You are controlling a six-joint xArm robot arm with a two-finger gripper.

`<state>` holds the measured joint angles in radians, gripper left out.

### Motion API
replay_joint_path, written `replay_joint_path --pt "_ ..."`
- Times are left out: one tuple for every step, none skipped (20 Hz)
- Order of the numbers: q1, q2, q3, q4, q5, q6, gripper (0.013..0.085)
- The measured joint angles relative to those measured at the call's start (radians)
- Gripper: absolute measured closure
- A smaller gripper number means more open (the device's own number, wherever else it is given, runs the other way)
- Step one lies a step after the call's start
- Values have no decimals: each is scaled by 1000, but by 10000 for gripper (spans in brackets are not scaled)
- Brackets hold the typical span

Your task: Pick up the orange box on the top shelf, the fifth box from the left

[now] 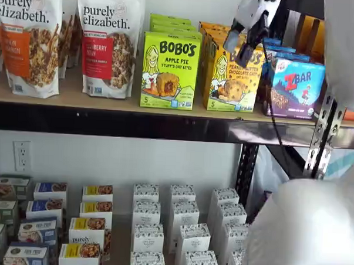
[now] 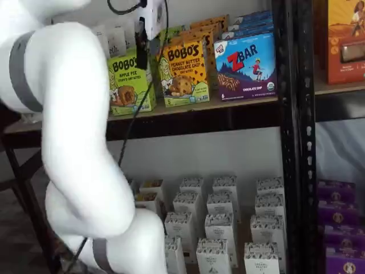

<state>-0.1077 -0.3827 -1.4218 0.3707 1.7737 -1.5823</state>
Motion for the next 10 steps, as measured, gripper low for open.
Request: replay_joint_path --pt "-4 -4 6 12 -6 -2 130" --pt "-18 -13 19 43 -18 -6 130" --pt "-25 -19 23 63 -24 -8 130" --pt "-28 -20 23 71 -24 -8 130" --pt "-28 -21 20 74 -22 -7 130" --pt "-28 -21 18 75 -21 -6 130" --pt "-29 -21 16 77 -19 -5 130" --pt "-29 -22 16 80 -19 -4 130" --pt "-29 -24 16 82 -21 -4 130" --pt "-30 -26 18 83 -25 -3 130"
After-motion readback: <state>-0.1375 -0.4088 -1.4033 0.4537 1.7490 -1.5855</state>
